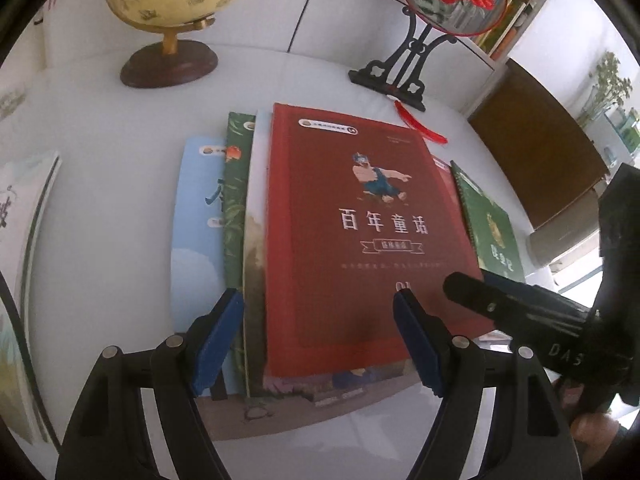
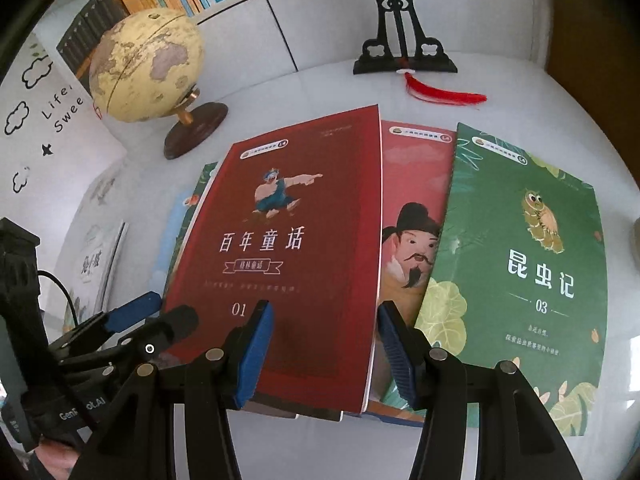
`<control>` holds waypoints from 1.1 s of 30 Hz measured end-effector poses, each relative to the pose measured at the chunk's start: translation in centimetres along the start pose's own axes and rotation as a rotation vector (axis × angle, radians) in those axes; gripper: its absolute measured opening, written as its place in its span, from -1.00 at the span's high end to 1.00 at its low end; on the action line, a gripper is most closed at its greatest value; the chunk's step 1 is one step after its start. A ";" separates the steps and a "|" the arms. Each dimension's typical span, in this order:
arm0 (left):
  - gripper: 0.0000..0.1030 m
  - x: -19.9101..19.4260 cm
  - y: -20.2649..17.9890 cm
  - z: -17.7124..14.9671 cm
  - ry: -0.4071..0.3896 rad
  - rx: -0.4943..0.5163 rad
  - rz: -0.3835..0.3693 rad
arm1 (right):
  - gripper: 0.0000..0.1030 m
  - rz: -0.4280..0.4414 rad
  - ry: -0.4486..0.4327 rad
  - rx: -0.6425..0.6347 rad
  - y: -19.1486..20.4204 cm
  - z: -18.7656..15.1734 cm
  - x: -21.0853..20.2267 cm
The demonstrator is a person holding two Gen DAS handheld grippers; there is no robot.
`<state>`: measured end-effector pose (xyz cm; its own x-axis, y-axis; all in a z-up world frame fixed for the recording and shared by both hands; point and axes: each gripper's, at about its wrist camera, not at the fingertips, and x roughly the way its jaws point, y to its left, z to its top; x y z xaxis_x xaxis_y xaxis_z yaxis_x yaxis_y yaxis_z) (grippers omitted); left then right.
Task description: Organize books
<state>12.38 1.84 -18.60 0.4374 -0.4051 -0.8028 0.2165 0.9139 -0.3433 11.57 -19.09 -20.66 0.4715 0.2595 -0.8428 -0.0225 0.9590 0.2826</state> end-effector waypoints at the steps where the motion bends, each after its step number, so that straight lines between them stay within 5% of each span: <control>1: -0.45 0.2 0.0 0.0 0.001 0.000 0.000 | -0.03 0.004 0.002 -0.003 0.0 -0.1 0.0; 19: -0.45 -3.9 -1.4 -5.6 0.073 0.097 -0.044 | -0.04 0.017 0.072 -0.047 1.5 -5.5 -2.7; 33: -0.41 -2.1 1.6 -4.4 0.079 -0.046 -0.104 | -0.03 0.161 0.097 0.103 -1.4 -6.5 -1.6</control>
<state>7.95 4.26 -19.57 0.3446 -0.4961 -0.7969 0.2159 0.8681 -0.4470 5.16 -20.11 -22.68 0.3823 0.4225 -0.8218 0.0019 0.8890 0.4579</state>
